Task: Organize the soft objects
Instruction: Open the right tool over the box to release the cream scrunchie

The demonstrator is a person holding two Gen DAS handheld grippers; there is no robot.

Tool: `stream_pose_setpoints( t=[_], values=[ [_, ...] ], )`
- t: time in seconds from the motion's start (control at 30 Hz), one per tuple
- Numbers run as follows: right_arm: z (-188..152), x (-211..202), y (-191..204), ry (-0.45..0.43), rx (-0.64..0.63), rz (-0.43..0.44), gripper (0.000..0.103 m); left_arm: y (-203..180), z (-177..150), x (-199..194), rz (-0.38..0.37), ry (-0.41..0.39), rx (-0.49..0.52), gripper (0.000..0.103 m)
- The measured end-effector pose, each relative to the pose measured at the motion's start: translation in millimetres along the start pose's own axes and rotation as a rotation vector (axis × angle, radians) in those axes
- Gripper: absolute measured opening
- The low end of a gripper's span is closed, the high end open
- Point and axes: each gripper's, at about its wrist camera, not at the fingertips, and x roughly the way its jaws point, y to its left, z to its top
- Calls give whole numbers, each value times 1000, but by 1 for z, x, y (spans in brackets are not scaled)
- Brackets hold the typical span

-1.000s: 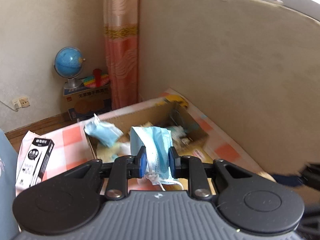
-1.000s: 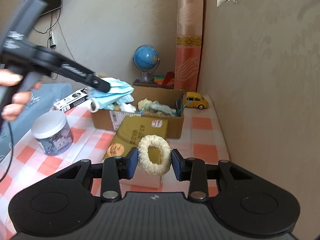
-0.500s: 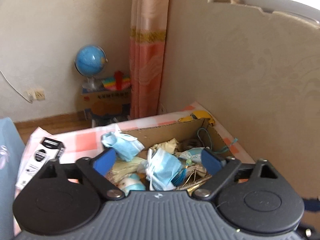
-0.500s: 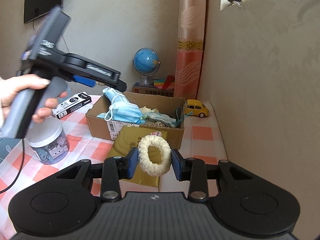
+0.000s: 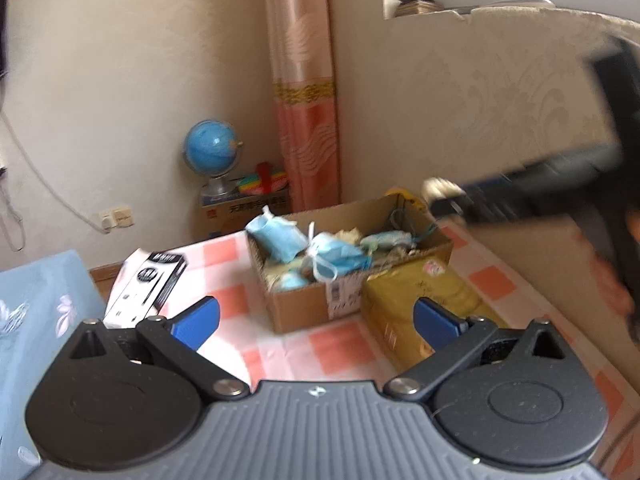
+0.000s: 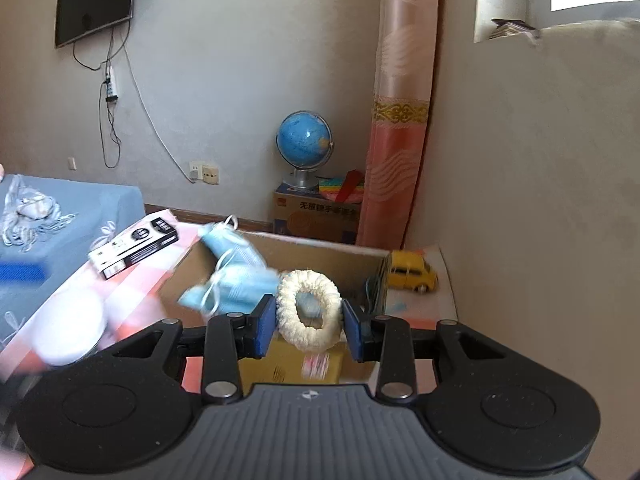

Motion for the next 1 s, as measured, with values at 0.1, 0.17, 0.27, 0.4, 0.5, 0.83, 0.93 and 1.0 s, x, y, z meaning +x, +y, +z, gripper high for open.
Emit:
stream_pose_setpoints(
  t=[0.1,0.17,0.27,0.4,0.5,0.83,0.93,1.0],
  values=[
    [18,30,-5,22,1,1,41,2,-10,-8,25,7,-19,103],
    [28,49,-9,37,0,0,41,5,-13,-9,28,14,-40,103],
    [39,80,-13,73,-8,-9,43,11,-16,-7,35,21,-63,103],
    [42,102,-16,106,0,-22,75,14,-19,-4,56,25,-70,103],
    [40,99,-21,80,21,-42,99,16,-20,-2,54,28,-82,103],
    [10,30,-12,164,133,-106,103,15,-5,5,88,124,-135,103],
    [-3,6,-5,225,168,-121,103,14,0,5,109,142,-142,103],
    [-11,-9,-1,244,192,-129,103,12,4,5,120,154,-142,103]
  ],
)
